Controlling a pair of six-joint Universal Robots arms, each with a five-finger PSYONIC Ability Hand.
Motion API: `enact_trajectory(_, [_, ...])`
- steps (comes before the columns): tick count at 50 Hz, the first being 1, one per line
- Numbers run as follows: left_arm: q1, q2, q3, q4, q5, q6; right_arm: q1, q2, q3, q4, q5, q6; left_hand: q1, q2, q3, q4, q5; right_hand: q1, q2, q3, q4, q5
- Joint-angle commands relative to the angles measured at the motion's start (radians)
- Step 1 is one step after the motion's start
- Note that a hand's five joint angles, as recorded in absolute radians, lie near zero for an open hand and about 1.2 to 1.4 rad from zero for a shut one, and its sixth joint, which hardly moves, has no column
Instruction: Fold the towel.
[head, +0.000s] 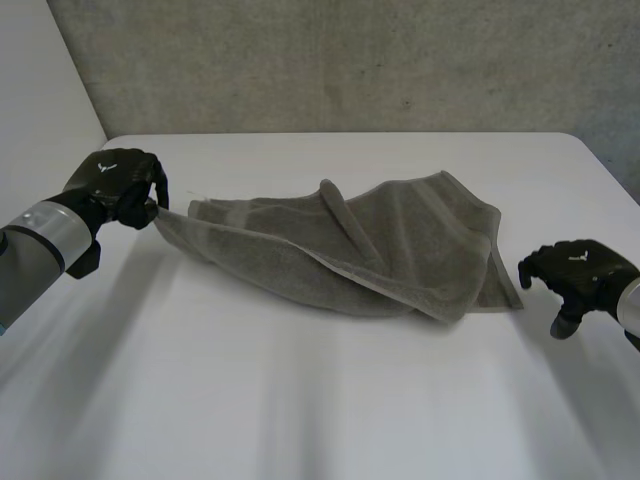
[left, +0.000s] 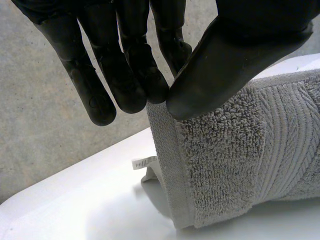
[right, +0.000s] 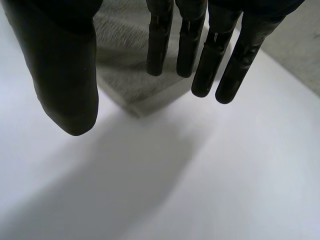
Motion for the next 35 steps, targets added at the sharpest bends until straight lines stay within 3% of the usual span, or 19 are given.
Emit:
enact_trajectory(1, [0.001,0.000,-0.003,0.000,0.001,-0.002,-0.020,0.060,0.029,-0.088,-0.070,0.006,0.105,0.040,0.060,0.038,0.094,0.044,0.051,0.045,0.046,0.042])
enact_trajectory(17, [0.001,0.000,-0.009,0.000,0.002,-0.002,-0.008,0.113,0.048,-0.255,-0.080,0.020,0.105,0.040,0.060,0.038,0.094,0.044,0.051,0.045,0.046,0.042])
enact_trajectory(35, [0.001,0.000,-0.012,0.002,0.002,-0.002,-0.006,0.176,-0.007,-0.294,-0.080,0.018,0.105,0.040,0.060,0.038,0.094,0.042,0.048,0.042,0.043,0.039])
